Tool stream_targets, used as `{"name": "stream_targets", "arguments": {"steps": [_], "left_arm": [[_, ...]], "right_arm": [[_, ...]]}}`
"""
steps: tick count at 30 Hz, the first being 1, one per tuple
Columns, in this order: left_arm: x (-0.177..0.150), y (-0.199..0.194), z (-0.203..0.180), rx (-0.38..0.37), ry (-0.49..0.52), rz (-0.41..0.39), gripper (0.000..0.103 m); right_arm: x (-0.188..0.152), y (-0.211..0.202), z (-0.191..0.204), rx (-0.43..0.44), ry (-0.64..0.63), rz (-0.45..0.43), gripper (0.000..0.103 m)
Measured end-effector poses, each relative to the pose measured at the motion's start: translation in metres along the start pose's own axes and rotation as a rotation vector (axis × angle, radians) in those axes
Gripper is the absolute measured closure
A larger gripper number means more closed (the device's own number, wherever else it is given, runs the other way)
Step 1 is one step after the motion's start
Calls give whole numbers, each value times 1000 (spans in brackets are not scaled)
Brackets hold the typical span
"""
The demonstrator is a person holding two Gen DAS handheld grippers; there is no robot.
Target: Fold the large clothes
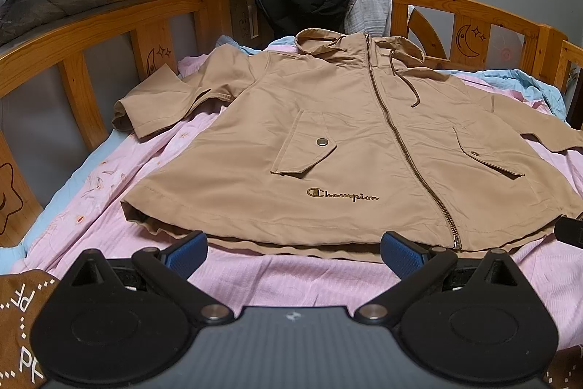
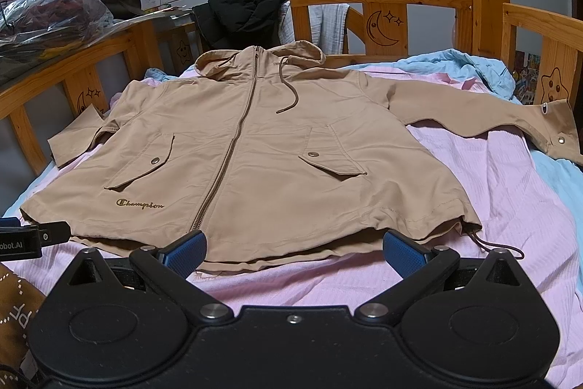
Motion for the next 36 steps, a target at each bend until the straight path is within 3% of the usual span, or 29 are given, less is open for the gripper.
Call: {"name": "stream_targets", "arguments": {"steps": [27,36], "left_arm": [[-5,2,1,-1,-1,6,0],[-2,9,0,-4,-6,52,0]], "right_arm": [[-1,-1,-2,-1,6,9,0],[11,3,-11,1,71,74,0]]}}
Point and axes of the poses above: each gripper's, at about its wrist camera, not at the fingertips, and y roughly the way its jaws point, z to its left, x to its top, the point moved 1 cm from there along y, roughly the way its jaws point, and after that the axes turned 3 degrees about y, right-handed, at the moved point
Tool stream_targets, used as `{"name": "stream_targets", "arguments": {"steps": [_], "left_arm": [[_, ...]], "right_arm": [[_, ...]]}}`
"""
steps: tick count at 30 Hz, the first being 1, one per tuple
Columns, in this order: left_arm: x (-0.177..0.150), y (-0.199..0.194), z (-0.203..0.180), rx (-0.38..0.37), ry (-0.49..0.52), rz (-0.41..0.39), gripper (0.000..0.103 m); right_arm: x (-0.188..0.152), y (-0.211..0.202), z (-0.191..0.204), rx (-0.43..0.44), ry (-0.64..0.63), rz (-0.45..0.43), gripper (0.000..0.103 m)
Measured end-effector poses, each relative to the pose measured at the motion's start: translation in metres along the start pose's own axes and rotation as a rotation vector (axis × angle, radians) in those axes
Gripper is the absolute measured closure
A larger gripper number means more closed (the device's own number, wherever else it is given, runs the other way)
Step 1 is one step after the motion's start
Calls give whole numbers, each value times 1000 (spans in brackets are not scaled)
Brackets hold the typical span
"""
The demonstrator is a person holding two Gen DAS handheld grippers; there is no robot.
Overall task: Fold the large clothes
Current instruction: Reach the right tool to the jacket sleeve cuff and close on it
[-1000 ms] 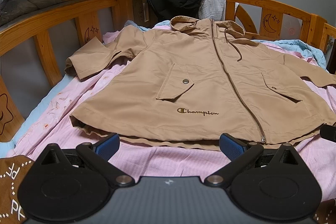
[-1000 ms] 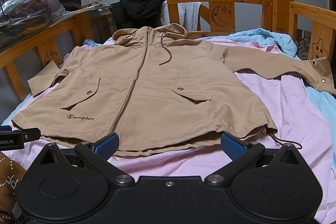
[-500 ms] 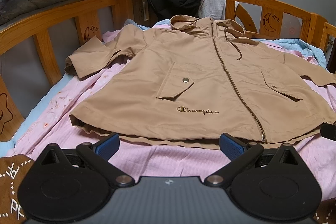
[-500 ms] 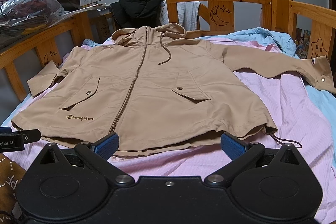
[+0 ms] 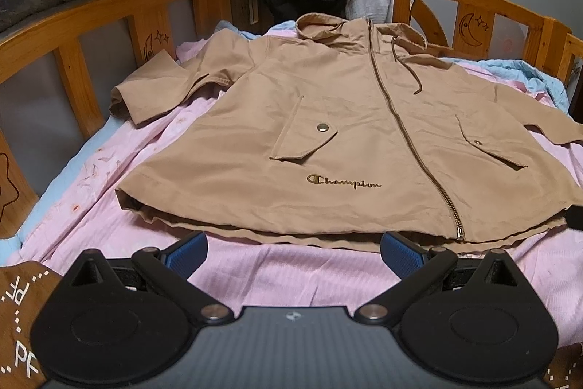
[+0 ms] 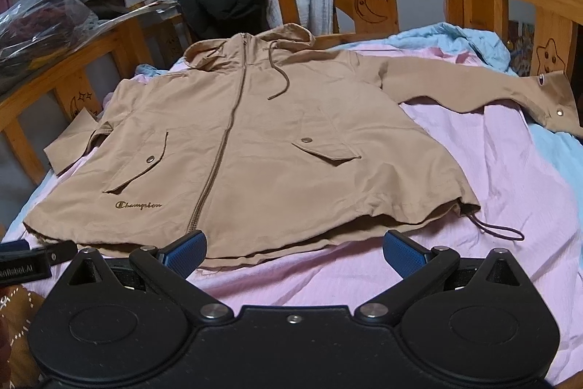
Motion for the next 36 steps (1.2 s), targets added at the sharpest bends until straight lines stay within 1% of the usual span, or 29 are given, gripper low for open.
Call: {"name": "stream_targets", "arguments": {"steps": [4,7,9,12,15,17,19,21,23,25,26,28,32,34,36], "left_arm": [[7,4,-1,5,5,9,0],[16,8,-4,1,23,22,0],[24,12,-8,0,44,29,0],[45,19,-17,-6,124,39,0],[75,25,-31,-15,186,33,0],[95,30,-40,-37,193,37,0],[116,40,-52,-72,190,54,0],[130,51,-64,-110,187,69,0],[141,66,-79,-144,189,76,0],[147,79,-97,-170,207,61,0],[147,84,-106,-180,218,51,0],[149,97,-125,-192,243,43,0],[153,120,-157,-233,254,61,0],[154,129,-167,-252,240,81,0],[155,139,-173,-262,223,97,0]], "right_arm": [[11,2,-3,-17,1,24,0],[20,3,-8,-45,5,17,0],[26,2,-13,-45,3,-16,0],[42,0,-31,-18,13,-77,0],[63,-3,-63,-36,54,-125,0],[78,-3,-93,-59,113,-145,0],[91,0,-125,-101,190,-163,0],[98,5,-160,-138,276,-207,1],[102,14,-192,-206,360,-239,1],[102,25,-218,-283,427,-258,6],[102,32,-230,-301,463,-260,7],[100,45,-251,-300,553,-274,12],[100,73,-289,-315,764,-306,15],[101,86,-307,-368,858,-324,19],[101,96,-321,-424,908,-341,22]]}}
Point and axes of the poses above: each gripper's, at about its wrist camera, not at the fingertips, and y roughly the way its jaws point, z to its left, x to its top, the point moved 1 cm from there along y, roughly the way its jaws point, and after that the axes turned 3 degrees about y, right-handed, at the moved point
